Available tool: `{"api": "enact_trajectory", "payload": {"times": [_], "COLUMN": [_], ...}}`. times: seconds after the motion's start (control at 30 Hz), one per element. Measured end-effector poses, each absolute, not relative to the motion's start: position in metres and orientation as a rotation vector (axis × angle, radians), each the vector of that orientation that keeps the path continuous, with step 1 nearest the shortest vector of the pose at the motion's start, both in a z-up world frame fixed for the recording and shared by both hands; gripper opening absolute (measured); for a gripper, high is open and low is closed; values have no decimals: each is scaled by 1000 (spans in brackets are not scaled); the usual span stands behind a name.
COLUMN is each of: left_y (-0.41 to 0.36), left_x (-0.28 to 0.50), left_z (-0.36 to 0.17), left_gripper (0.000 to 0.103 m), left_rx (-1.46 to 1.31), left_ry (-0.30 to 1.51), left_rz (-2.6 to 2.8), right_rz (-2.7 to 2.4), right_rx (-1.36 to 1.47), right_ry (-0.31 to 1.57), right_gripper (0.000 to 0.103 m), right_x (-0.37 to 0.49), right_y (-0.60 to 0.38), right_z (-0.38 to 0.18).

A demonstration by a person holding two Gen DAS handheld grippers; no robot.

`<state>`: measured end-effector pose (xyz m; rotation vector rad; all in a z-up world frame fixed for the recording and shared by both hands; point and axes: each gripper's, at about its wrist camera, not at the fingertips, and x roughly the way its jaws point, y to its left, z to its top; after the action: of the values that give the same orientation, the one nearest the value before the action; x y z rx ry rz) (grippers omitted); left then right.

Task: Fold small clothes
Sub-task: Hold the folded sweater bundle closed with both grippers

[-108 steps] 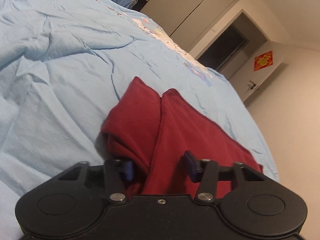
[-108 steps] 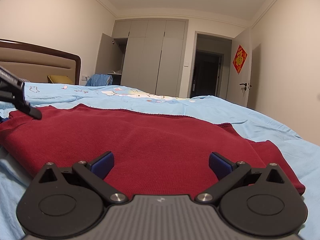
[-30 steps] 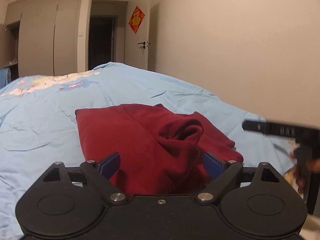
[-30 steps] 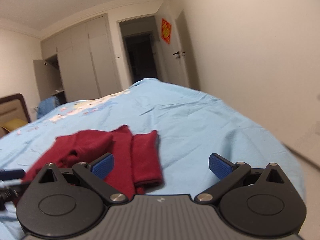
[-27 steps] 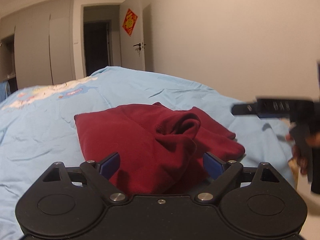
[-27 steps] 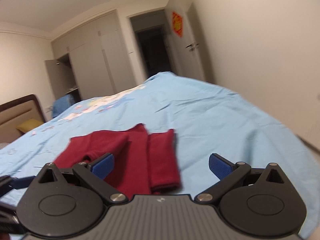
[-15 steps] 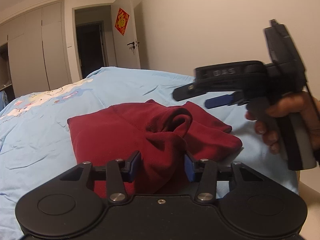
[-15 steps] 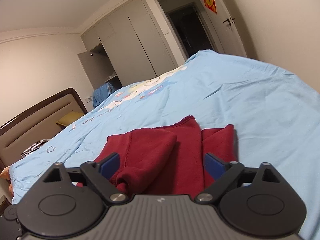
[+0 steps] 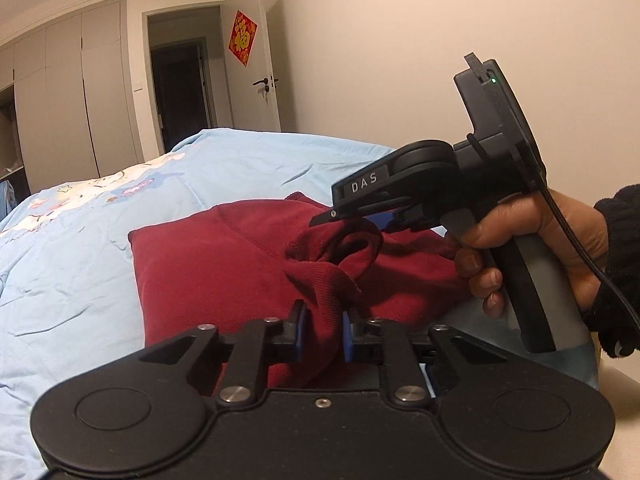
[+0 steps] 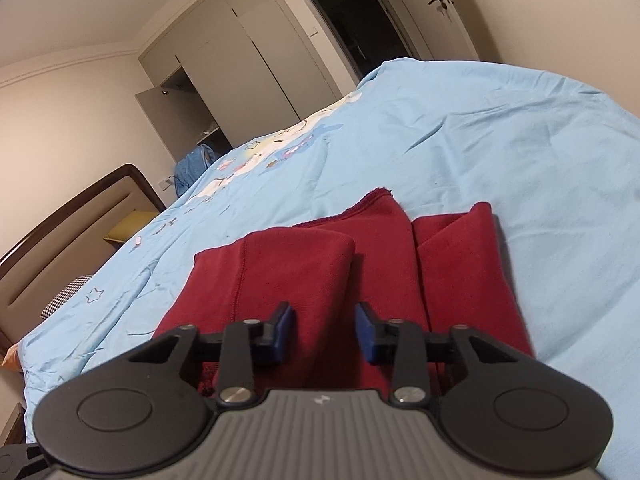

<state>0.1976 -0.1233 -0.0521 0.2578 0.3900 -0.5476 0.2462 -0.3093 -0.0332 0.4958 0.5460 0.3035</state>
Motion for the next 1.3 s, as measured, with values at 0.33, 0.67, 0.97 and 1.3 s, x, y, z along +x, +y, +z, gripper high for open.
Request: {"api": "enact_trajectory", "payload": {"times": [0.33,0.67,0.97,1.3], "left_y": [-128,-136,-143,-142], "left_x": [195,201,208,208], "left_z": [-48,-40,-41,-45], "left_gripper": [8,8,8,8], "left_rx": [248,231,235,251], "left_ry": [372,344,351,377], "left_rz": [-552,-612,-640,-641], "right_rz": [304,257,179,262], "right_rx": [432,426,472,490], "right_ry": [486,435,414,484], "right_gripper": [12,10,1,42], "right_x": [240,236,231,248], "right_y": [-303,-322,-349,-344], "right_z": [-21,-10,-12,-18]}}
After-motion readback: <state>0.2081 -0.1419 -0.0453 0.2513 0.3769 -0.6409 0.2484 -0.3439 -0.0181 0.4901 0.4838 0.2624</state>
